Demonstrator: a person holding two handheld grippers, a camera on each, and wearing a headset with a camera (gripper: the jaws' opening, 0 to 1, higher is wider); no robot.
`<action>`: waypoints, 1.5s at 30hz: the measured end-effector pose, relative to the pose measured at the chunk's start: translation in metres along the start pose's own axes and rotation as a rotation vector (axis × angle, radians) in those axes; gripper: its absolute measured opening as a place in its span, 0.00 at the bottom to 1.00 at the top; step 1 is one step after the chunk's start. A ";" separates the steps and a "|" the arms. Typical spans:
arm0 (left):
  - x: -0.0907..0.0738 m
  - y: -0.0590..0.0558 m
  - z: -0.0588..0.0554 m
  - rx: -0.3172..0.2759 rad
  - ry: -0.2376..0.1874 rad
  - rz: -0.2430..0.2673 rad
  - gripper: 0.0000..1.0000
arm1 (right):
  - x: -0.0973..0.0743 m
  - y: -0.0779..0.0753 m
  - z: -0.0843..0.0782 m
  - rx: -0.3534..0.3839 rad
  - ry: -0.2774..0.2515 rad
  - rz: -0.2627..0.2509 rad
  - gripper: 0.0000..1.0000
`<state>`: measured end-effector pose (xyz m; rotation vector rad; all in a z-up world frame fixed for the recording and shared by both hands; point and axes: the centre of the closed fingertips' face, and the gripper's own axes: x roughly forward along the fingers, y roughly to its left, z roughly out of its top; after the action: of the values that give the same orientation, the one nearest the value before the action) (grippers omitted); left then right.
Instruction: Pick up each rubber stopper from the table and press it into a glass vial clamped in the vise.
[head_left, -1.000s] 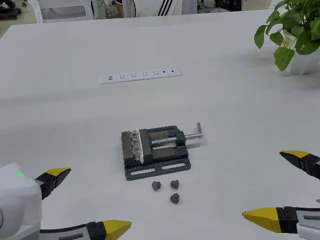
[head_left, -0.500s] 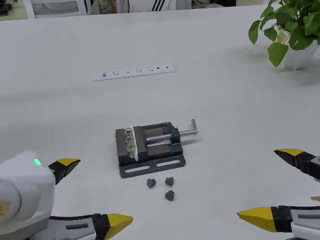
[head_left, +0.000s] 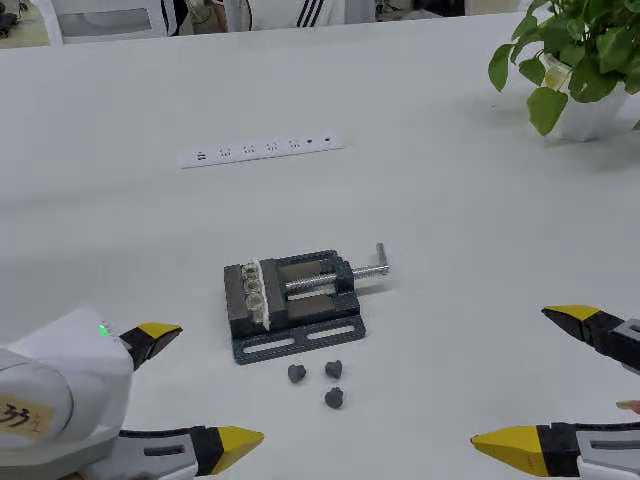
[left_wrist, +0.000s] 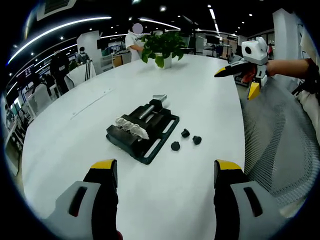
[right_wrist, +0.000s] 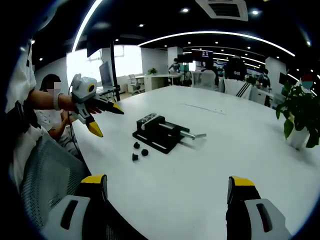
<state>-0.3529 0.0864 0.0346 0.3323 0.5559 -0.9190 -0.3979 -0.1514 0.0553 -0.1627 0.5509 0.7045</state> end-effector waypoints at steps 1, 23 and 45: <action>0.001 -0.001 0.001 0.005 -0.001 -0.001 0.76 | 0.000 0.000 0.000 0.000 0.001 0.000 0.99; 0.043 -0.044 0.022 0.206 0.040 -0.144 0.60 | -0.006 -0.005 -0.005 0.018 -0.001 -0.017 0.99; 0.077 -0.067 0.021 0.450 0.135 -0.352 0.22 | -0.009 -0.004 -0.011 0.029 0.006 -0.015 0.99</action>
<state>-0.3648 -0.0128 0.0048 0.7220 0.5368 -1.3730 -0.4056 -0.1634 0.0513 -0.1422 0.5649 0.6818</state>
